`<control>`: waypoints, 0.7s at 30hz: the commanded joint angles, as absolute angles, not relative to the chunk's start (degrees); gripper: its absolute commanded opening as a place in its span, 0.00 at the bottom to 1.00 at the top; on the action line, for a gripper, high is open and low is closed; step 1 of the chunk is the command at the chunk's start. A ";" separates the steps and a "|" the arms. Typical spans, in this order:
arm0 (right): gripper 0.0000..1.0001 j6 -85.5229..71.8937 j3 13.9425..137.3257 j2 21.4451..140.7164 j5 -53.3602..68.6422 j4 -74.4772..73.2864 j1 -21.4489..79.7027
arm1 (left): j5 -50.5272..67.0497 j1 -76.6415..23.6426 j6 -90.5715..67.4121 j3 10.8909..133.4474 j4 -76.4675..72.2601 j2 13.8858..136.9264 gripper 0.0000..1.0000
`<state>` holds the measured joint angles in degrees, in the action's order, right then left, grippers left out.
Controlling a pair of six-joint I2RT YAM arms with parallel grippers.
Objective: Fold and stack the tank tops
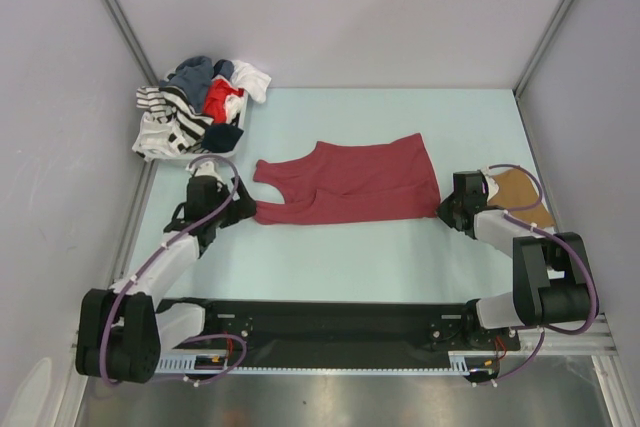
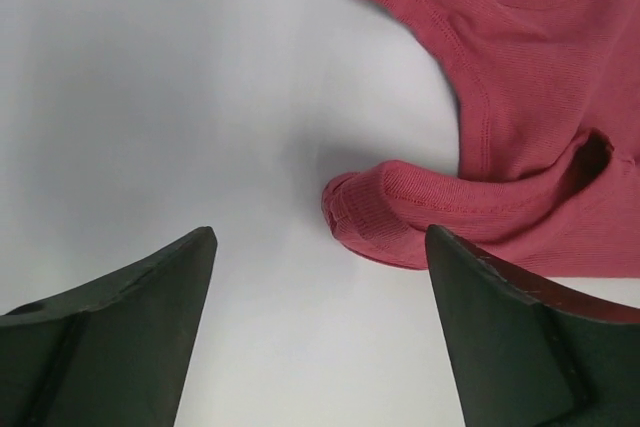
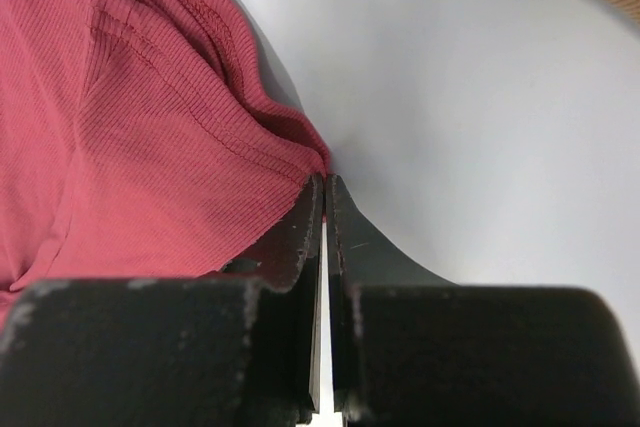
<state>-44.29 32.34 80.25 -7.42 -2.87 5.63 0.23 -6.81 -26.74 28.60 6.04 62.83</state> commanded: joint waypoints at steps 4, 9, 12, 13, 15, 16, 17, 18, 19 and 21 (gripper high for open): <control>0.00 -43.33 32.61 80.95 -5.27 -3.69 5.19 | -0.44 -7.47 -23.91 31.28 3.43 67.67 0.71; 0.00 -43.16 32.43 80.86 -5.10 -3.87 4.75 | 4.22 -7.47 -25.22 34.98 2.20 74.35 0.36; 0.00 -43.07 32.52 80.77 -4.92 -3.78 4.66 | 4.92 -7.47 -26.97 36.73 0.79 77.16 0.23; 0.00 -43.07 32.52 80.68 -4.92 -3.87 4.57 | 5.18 -7.47 -27.24 37.35 0.44 77.86 0.17; 0.00 -42.89 32.52 80.68 -4.84 -3.87 4.57 | 6.06 -7.38 -28.12 39.11 0.18 80.15 0.14; 0.00 -42.89 32.52 80.60 -4.83 -3.87 4.48 | 6.33 -7.47 -28.39 39.63 0.26 81.55 0.14; 0.00 -42.89 32.43 80.68 -4.83 -3.87 4.40 | 6.85 -7.38 -28.56 40.60 0.18 82.17 0.14; 0.00 -42.89 32.52 80.60 -4.83 -3.87 4.39 | 6.86 -7.38 -28.83 41.04 0.26 82.96 0.14; 0.00 -42.80 32.52 80.68 -4.75 -3.78 4.31 | 6.51 -7.47 -28.92 41.48 0.18 84.36 0.14; 0.00 -42.72 32.52 80.77 -4.83 -3.78 4.22 | 5.45 -7.47 -29.00 42.89 1.75 85.86 0.11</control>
<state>-43.83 32.34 80.27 -5.32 -2.90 4.49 5.15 -7.18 -27.73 39.83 2.20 84.07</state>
